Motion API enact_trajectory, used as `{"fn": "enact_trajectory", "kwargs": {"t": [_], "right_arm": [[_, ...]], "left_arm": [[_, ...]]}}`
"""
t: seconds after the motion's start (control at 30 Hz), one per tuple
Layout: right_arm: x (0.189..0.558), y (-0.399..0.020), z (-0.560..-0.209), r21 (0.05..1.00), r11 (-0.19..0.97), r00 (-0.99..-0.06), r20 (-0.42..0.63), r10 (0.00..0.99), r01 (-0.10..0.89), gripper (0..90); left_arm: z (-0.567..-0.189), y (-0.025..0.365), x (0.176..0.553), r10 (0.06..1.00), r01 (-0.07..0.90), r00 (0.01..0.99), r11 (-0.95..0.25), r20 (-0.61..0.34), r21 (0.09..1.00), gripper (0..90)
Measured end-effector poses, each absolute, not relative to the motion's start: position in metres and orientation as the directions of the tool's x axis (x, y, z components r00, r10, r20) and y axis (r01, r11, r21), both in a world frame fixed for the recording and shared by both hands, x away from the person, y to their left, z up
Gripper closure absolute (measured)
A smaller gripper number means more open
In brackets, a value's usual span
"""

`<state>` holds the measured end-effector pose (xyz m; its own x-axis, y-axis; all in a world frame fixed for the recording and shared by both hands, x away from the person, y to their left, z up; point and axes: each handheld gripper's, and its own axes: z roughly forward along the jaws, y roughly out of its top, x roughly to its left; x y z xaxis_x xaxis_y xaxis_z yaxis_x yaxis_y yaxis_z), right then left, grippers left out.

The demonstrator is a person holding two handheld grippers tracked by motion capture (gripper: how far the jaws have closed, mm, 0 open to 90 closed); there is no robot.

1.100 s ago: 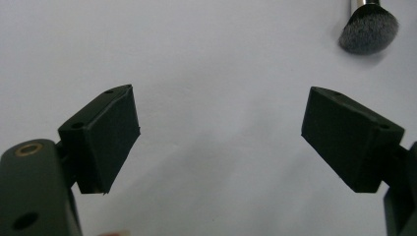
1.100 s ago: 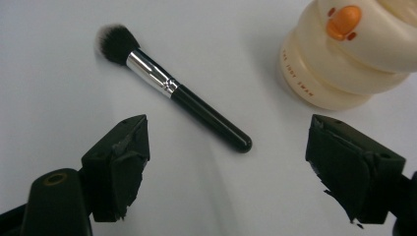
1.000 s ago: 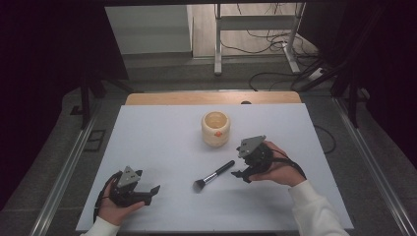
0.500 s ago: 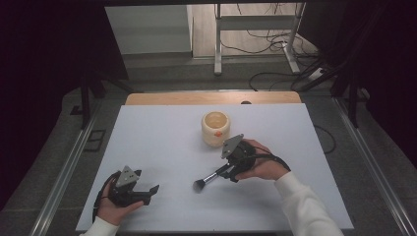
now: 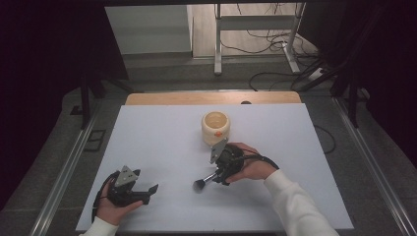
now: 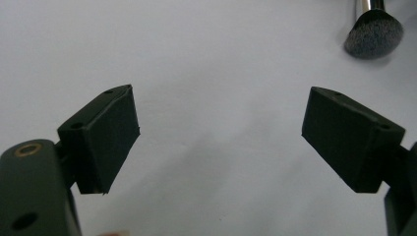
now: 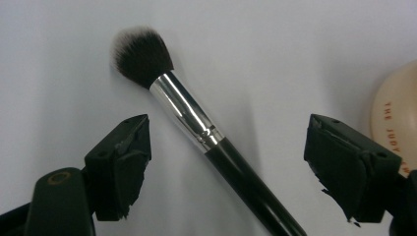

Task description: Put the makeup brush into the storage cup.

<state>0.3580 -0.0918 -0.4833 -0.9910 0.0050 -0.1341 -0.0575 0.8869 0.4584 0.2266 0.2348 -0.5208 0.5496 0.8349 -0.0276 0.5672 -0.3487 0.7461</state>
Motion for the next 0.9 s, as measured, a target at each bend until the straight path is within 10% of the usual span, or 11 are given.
{"fn": "enact_trajectory", "kwargs": {"t": [0.9], "right_arm": [[0.361,-0.081,-0.509,0.385,0.921,-0.995,-0.099,-0.028,-0.064,27.8]], "left_arm": [[-0.521,0.235,0.227,0.835,0.568,0.55,-0.354,-0.022,0.743,14.5]]}}
